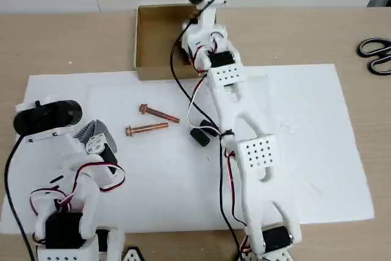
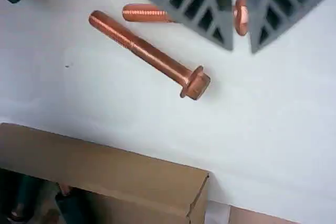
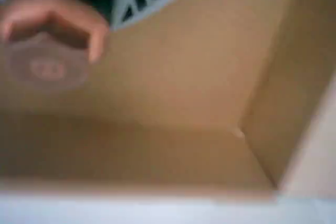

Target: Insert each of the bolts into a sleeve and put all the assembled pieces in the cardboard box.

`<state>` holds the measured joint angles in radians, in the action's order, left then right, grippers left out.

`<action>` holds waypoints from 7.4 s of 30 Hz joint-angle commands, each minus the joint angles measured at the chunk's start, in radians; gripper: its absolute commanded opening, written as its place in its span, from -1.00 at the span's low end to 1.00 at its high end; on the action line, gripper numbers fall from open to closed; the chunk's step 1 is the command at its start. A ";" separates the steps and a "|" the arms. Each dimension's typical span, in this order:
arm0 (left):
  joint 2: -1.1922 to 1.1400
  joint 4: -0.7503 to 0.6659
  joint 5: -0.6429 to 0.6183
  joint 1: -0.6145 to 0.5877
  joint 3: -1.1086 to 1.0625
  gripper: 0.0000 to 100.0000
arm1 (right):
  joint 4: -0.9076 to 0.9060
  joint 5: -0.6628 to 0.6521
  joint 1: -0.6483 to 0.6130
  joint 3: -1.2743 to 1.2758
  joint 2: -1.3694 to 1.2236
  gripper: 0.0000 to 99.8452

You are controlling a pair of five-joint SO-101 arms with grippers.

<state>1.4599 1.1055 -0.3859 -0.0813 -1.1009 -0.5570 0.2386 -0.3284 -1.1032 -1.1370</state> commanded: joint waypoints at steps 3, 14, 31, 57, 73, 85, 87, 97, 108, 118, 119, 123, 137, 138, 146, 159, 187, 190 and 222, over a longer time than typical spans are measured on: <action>-0.008 -0.011 -0.005 -0.008 0.008 -0.99 | 0.027 0.006 -0.002 -0.247 -0.077 -0.99; -0.003 0.021 -0.005 -0.008 0.008 -0.99 | -0.108 0.009 -0.002 -0.371 -0.114 -0.55; -0.003 0.018 -0.009 -0.006 0.008 -0.99 | -0.734 0.011 -0.013 -0.577 0.025 -0.55; -0.002 0.054 -0.084 -0.006 0.076 -0.99 | -1.199 -0.063 -0.097 -0.273 0.302 -0.76; -0.002 0.150 -0.081 -0.006 0.101 -0.99 | -1.188 -0.382 -0.099 0.580 0.773 -0.61; -0.002 0.155 -0.081 -0.006 0.104 -0.99 | -1.179 -0.680 -0.102 0.687 0.777 -0.61; -0.002 0.155 -0.081 -0.006 0.104 -0.99 | -1.175 -0.715 -0.102 0.687 0.777 -0.61; -0.002 0.155 -0.081 -0.006 0.104 -0.99 | -1.115 -0.776 -0.105 0.692 0.700 -0.61; -0.002 0.150 -0.081 -0.006 0.104 -0.99 | -1.036 -0.778 -0.107 0.692 0.613 -0.61; -0.002 0.155 -0.081 -0.006 0.097 -0.99 | -0.984 -0.778 -0.107 0.692 0.527 -0.61; -0.002 0.155 -0.081 -0.006 0.096 -0.99 | -0.980 -0.778 -0.107 0.692 0.519 -0.61; -0.002 0.155 -0.081 -0.006 0.096 -0.99 | -0.966 -0.778 -0.105 0.692 0.489 -0.61; -0.002 0.155 -0.081 -0.006 0.096 -0.99 | -1.015 -0.769 -0.108 0.692 0.435 -0.76; -0.002 0.155 -0.081 -0.006 0.096 -0.99 | -1.024 -0.769 -0.108 0.692 0.435 -0.80; -0.002 0.157 -0.081 -0.006 0.096 -0.99 | -1.069 -0.769 -0.110 0.692 0.435 -0.98; -0.002 0.095 -0.087 -0.006 0.153 -0.99 | -1.156 -0.769 -0.104 0.626 0.641 -0.98; -0.465 0.000 -0.241 0.002 0.325 -0.99 | -1.167 -0.549 0.116 1.171 1.314 -0.99; -0.623 0.104 -0.261 0.003 0.472 -0.99 | -1.158 -0.551 0.170 1.244 1.362 -0.99; -1.508 0.318 -0.503 0.206 1.043 -0.98 | -1.165 -0.629 0.400 1.524 1.656 -0.99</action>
<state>-0.0422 1.4830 -0.8830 0.1197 -0.0974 -1.7200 -0.3782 0.0568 0.4204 0.4895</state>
